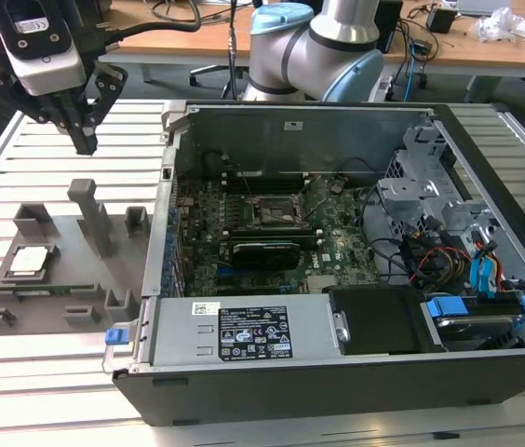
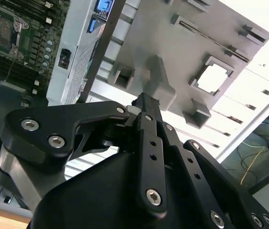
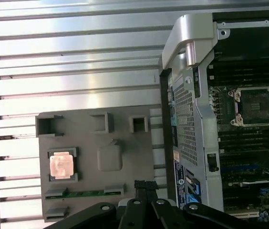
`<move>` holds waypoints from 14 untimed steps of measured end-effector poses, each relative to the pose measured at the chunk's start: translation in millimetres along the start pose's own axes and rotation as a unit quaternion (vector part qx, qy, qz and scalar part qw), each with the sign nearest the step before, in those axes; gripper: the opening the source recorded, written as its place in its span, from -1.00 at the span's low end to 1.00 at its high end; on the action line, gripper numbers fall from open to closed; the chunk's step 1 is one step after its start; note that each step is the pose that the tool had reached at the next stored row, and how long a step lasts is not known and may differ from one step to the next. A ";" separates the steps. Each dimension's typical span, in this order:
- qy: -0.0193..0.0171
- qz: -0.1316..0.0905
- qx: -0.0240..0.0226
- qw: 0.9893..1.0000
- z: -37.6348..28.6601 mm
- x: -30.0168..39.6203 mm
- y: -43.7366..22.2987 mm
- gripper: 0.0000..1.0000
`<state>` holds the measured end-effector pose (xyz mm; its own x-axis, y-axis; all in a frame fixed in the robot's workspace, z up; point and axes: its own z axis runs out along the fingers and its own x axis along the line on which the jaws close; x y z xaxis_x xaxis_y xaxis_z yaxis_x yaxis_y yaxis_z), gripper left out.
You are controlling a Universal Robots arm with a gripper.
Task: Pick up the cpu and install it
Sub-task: 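Reach for the cpu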
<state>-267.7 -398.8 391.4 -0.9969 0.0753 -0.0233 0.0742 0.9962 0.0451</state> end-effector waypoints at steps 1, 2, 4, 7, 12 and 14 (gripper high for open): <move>0.000 0.000 0.000 1.000 0.0 1.6 -0.1 -0.79; 0.000 0.000 0.000 1.000 0.0 2.5 -0.2 -0.79; 0.000 0.000 0.000 1.000 0.0 4.8 -0.4 -0.79; 0.000 0.000 0.000 1.000 0.0 7.8 -0.6 -0.79; 0.000 0.000 0.000 1.000 0.2 18.8 -1.4 -0.79; 0.000 0.000 0.000 1.000 0.2 21.6 -1.6 -0.79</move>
<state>-289.4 -398.8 390.6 -0.9969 0.0753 -0.0233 0.0742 0.9962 0.0450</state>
